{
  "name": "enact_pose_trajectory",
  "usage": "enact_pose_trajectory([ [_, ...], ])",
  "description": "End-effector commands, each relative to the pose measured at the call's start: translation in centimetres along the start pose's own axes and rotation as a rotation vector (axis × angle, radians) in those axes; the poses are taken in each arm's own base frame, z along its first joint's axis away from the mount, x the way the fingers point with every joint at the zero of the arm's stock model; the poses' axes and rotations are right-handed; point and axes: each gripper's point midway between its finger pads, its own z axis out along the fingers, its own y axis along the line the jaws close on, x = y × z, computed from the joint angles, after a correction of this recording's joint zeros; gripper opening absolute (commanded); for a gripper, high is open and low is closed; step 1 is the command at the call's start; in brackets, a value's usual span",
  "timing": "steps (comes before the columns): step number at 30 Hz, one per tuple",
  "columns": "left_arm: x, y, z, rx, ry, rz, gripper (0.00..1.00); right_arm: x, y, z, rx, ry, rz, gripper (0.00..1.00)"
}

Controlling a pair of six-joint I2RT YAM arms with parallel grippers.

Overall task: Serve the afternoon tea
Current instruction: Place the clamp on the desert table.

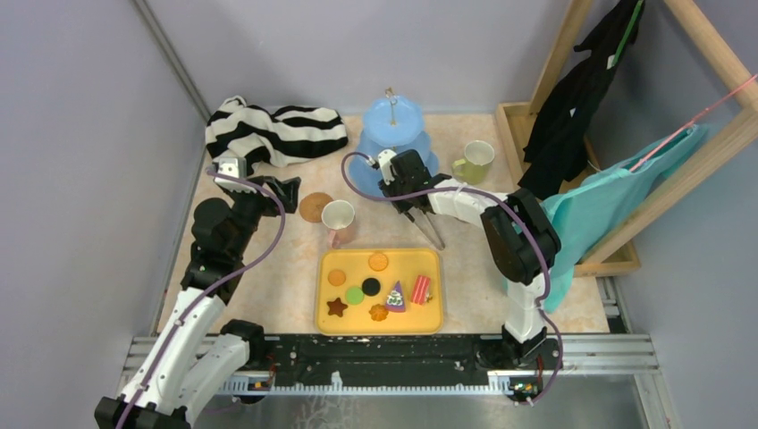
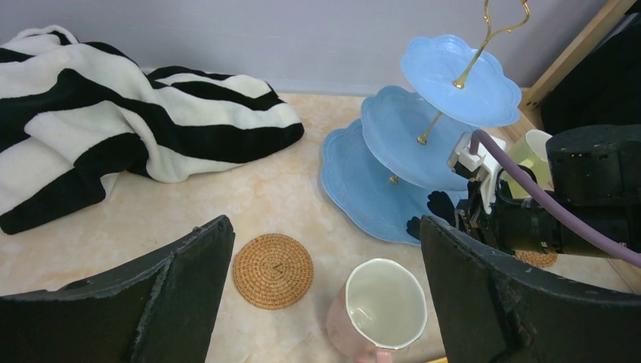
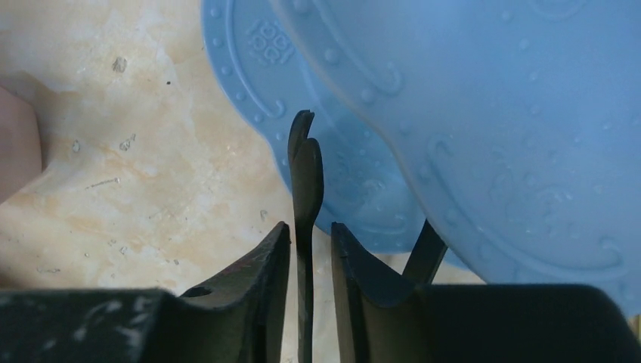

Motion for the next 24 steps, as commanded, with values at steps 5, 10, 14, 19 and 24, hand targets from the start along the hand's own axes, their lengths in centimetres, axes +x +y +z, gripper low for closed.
enact_pose_trajectory([
  [5,-0.5,-0.4,0.1,0.019,-0.025,-0.002,0.97,-4.2,-1.7,-2.2,0.067,-0.145,0.002,0.38],
  [10,-0.6,-0.1,0.0,0.004,-0.033,0.0,0.97,-5.8,-1.8,-4.6,0.072,-0.204,0.015,0.41],
  [14,-0.5,0.5,0.1,-0.025,-0.039,0.007,0.98,-7.0,-1.5,-7.0,0.059,-0.261,0.054,0.42],
  [19,-0.5,1.3,0.8,-0.068,-0.04,0.013,0.99,-7.9,-1.5,-10.4,0.077,-0.357,0.128,0.53],
  [24,-0.9,0.9,1.9,-0.052,-0.026,0.019,0.99,-6.9,-1.4,-12.5,0.094,-0.448,0.161,0.99],
])
